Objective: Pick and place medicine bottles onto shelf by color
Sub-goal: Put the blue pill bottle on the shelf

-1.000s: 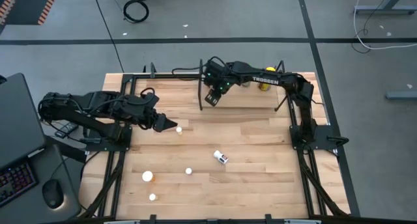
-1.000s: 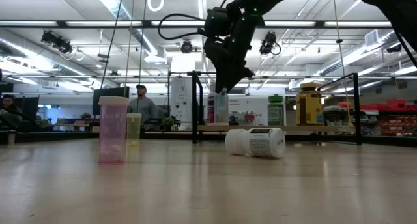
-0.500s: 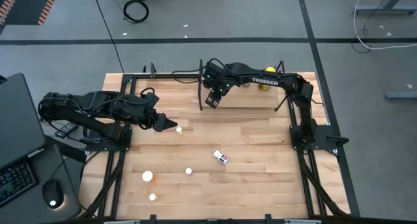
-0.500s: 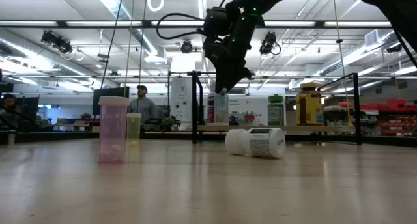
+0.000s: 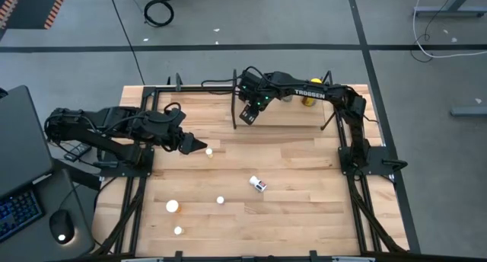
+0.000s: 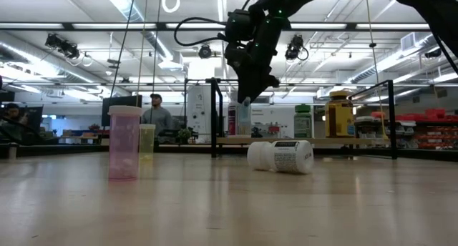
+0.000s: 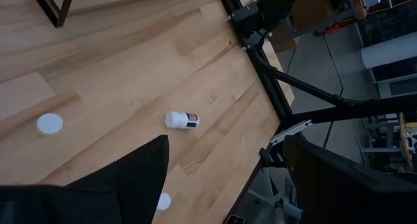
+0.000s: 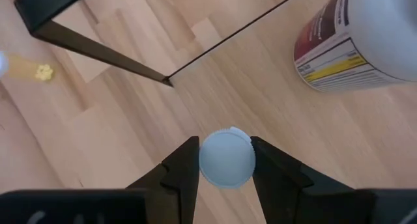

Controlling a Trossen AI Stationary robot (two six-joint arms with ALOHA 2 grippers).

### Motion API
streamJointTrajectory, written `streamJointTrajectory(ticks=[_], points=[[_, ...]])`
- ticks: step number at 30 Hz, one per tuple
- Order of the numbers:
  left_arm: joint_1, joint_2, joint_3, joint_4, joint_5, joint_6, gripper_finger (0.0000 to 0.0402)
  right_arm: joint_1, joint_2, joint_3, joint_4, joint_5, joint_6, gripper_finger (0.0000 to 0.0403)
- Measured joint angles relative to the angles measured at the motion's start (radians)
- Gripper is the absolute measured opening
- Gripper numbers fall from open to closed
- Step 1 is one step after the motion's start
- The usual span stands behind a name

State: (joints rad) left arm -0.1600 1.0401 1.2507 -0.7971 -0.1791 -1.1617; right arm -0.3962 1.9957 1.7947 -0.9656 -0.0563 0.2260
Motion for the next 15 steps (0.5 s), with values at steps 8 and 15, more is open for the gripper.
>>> streamJointTrajectory(ticks=[8,15], points=[[0.000,0.000,0.000,0.000,0.000,0.003,0.0306,-0.001,0.018,0.000,0.018,0.000,0.028,0.0134],[-0.002,0.000,0.000,0.001,0.024,0.002,0.0306,0.011,0.122,0.094,-0.078,-0.010,0.028,0.0134]])
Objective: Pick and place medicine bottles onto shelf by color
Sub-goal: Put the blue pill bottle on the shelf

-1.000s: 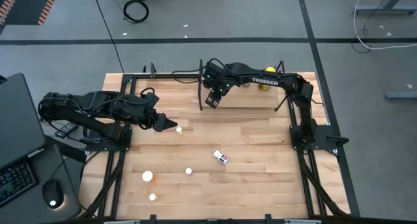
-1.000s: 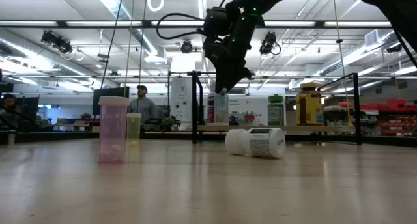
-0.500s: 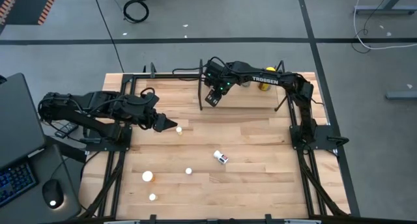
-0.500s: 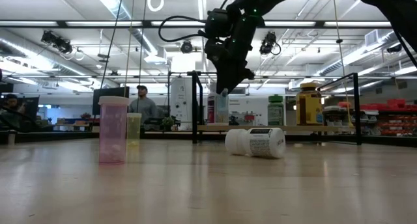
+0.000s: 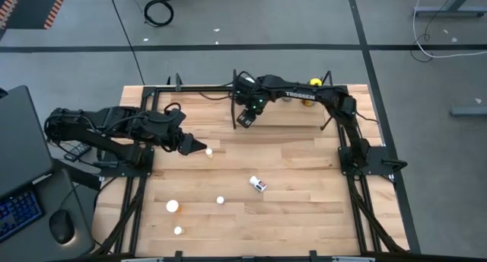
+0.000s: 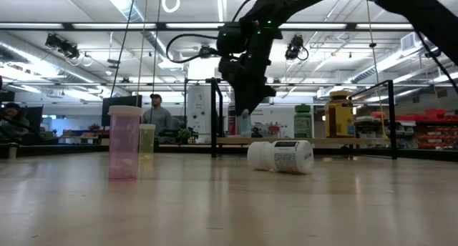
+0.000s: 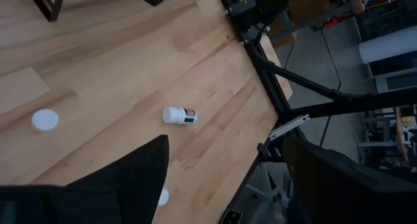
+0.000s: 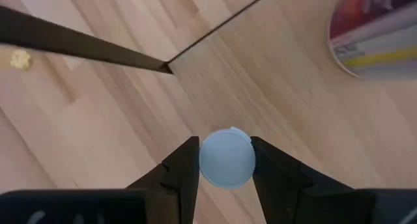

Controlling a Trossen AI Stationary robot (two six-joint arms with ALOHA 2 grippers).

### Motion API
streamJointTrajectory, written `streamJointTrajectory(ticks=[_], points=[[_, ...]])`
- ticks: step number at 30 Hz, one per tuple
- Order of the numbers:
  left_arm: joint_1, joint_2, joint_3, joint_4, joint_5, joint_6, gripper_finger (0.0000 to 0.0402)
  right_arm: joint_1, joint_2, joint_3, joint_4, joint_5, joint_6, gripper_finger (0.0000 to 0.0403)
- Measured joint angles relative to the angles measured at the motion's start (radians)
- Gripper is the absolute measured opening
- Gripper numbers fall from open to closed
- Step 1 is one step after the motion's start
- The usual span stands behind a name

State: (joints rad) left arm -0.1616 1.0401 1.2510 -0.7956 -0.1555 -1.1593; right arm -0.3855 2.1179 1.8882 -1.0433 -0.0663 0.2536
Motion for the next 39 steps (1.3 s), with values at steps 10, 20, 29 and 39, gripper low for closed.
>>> streamJointTrajectory(ticks=[10,20,29,39], points=[[0.000,0.000,0.000,-0.001,0.015,-0.012,0.0306,-0.018,0.067,0.168,-0.089,0.061,-0.010,0.0135],[0.000,0.000,0.000,-0.002,0.014,-0.009,0.0306,-0.002,0.056,0.169,-0.055,0.082,0.011,0.0135],[0.000,0.000,0.000,-0.002,0.014,-0.009,0.0306,0.005,0.056,0.139,0.027,0.104,0.053,0.0135],[0.000,0.000,0.000,-0.002,0.015,-0.015,0.0306,0.022,0.047,0.047,0.098,0.089,0.085,0.0135]])
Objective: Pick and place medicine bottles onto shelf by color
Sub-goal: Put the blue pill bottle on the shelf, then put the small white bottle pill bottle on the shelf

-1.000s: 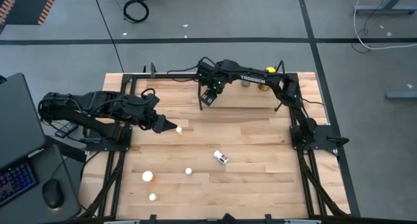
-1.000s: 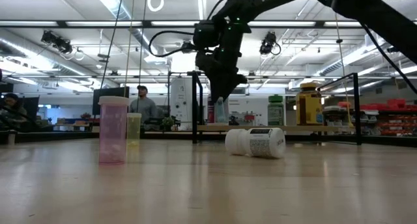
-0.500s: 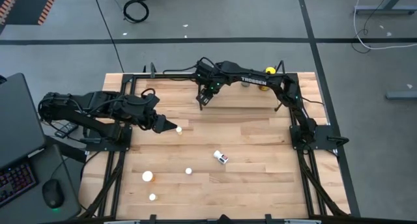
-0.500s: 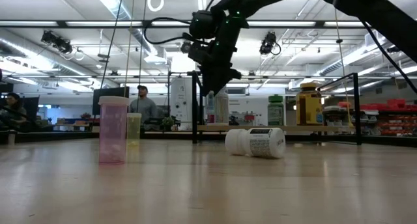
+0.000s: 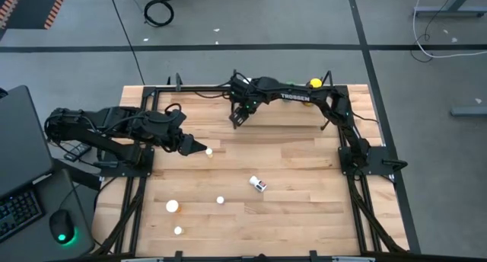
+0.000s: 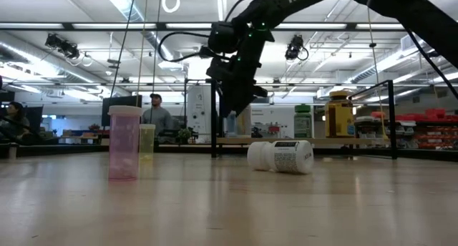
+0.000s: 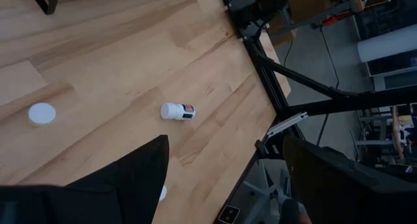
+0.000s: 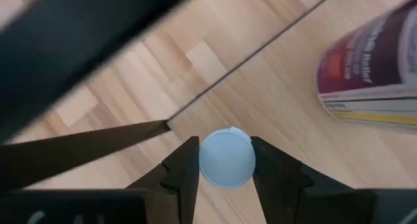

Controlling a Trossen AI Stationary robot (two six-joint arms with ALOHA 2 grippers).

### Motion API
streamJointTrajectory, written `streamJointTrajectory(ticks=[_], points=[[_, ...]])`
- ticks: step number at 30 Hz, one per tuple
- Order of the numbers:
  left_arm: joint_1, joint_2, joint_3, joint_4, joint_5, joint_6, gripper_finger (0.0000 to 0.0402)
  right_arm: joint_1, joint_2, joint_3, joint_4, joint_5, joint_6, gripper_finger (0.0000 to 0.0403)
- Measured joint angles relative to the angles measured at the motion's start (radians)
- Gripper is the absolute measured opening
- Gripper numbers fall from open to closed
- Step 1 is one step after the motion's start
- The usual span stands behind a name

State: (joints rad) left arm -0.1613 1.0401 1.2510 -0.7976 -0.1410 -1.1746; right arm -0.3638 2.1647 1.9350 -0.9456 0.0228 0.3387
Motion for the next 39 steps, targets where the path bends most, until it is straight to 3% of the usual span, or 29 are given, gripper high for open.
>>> streamJointTrajectory(ticks=[17,39], points=[[0.000,0.000,0.000,0.000,0.004,-0.001,0.0306,0.000,0.001,-0.001,-0.004,0.011,0.009,0.0139],[0.000,0.000,0.000,0.000,0.004,-0.012,0.0306,-0.008,-0.043,0.000,-0.039,0.010,-0.012,0.0226]])
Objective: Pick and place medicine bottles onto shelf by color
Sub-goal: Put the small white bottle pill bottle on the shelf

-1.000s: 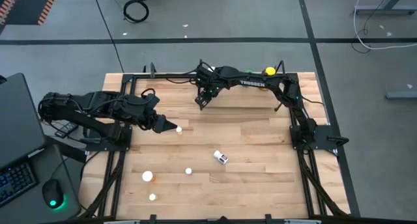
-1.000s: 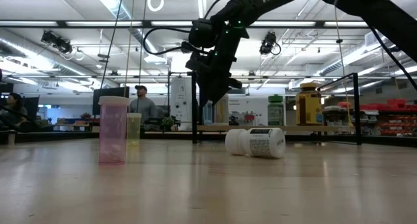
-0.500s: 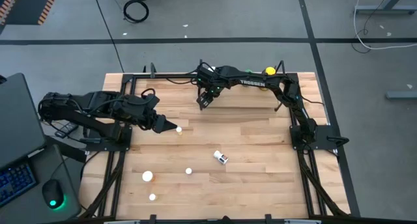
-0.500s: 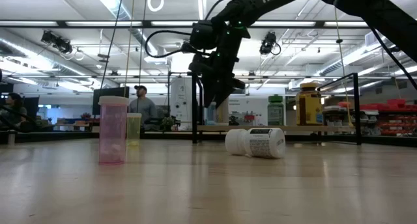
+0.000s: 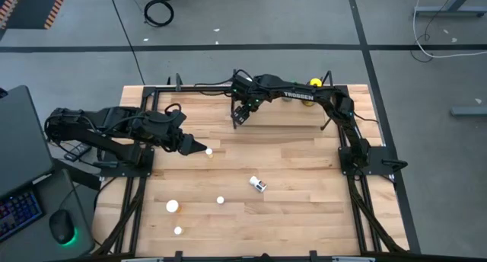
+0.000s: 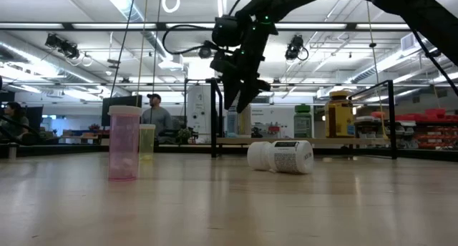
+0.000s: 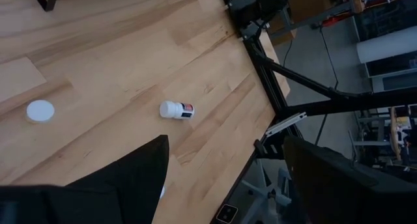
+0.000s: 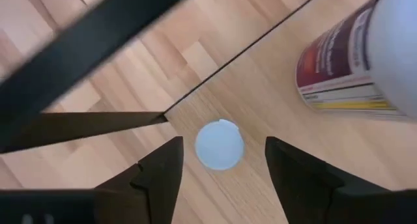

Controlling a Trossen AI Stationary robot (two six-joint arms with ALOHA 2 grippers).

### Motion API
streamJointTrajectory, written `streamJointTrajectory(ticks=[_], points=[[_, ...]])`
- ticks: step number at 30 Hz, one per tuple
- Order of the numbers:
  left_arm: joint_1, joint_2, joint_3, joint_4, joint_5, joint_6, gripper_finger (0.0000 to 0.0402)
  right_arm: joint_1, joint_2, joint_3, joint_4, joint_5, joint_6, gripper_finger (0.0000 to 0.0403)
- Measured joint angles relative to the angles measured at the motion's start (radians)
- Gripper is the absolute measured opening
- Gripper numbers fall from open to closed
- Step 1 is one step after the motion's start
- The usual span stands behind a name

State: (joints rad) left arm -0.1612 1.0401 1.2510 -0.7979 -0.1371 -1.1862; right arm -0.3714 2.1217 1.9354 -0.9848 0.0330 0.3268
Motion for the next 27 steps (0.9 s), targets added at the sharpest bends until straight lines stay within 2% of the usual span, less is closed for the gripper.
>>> streamJointTrajectory(ticks=[6,13,22,27], points=[[0.000,0.000,0.000,0.000,0.000,0.001,0.0306,0.000,-0.026,0.000,-0.096,-0.007,0.015,0.0236],[0.000,0.000,0.000,0.000,0.000,0.021,0.0306,0.034,-0.031,0.000,-0.284,-0.102,0.040,0.0237],[0.000,0.000,0.000,-0.001,0.000,0.062,0.0306,0.161,-0.153,0.000,-0.417,-0.178,0.187,0.0236],[0.000,0.000,0.000,-0.001,0.001,0.102,0.0306,0.259,-0.165,0.001,-0.426,-0.169,0.277,0.0232]])
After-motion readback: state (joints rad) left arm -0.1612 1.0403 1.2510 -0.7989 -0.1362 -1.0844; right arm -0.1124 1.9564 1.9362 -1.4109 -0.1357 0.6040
